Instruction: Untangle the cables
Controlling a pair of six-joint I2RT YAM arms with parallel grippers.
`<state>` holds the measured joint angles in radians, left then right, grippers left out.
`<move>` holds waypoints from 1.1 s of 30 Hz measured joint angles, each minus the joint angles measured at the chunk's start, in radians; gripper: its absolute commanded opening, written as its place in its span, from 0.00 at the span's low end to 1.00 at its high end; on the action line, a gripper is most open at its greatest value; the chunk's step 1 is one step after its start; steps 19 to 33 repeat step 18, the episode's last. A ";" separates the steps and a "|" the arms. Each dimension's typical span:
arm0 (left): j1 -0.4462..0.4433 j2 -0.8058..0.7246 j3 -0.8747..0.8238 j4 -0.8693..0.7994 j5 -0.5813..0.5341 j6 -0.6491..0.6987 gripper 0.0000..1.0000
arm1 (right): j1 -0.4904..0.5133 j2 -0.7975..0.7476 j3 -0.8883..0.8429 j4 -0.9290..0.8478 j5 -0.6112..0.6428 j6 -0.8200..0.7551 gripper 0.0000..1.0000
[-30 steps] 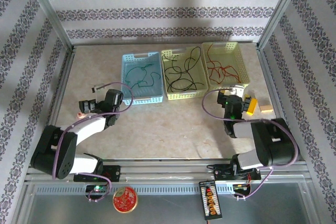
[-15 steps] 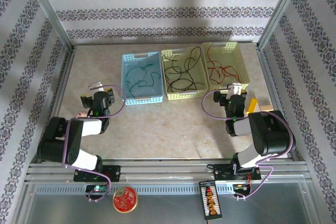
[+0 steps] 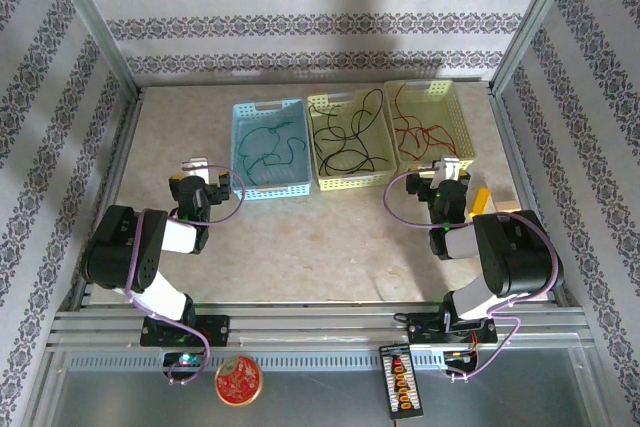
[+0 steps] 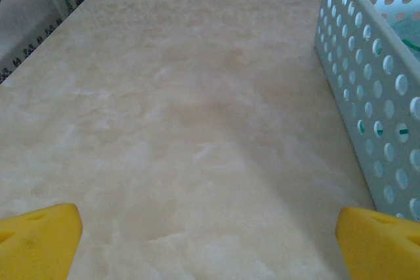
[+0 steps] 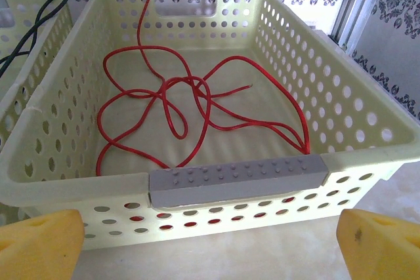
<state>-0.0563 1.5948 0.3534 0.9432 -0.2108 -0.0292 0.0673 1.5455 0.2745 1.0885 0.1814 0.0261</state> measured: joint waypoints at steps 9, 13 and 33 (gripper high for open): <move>0.006 0.001 0.001 0.008 0.023 0.000 0.99 | 0.007 0.000 0.024 -0.024 0.009 -0.005 0.98; 0.006 0.001 0.001 0.008 0.024 0.000 0.99 | -0.038 0.000 0.054 -0.072 -0.070 0.005 0.98; 0.006 0.001 0.001 0.008 0.024 0.000 0.99 | -0.098 0.000 0.075 -0.080 -0.155 0.027 0.98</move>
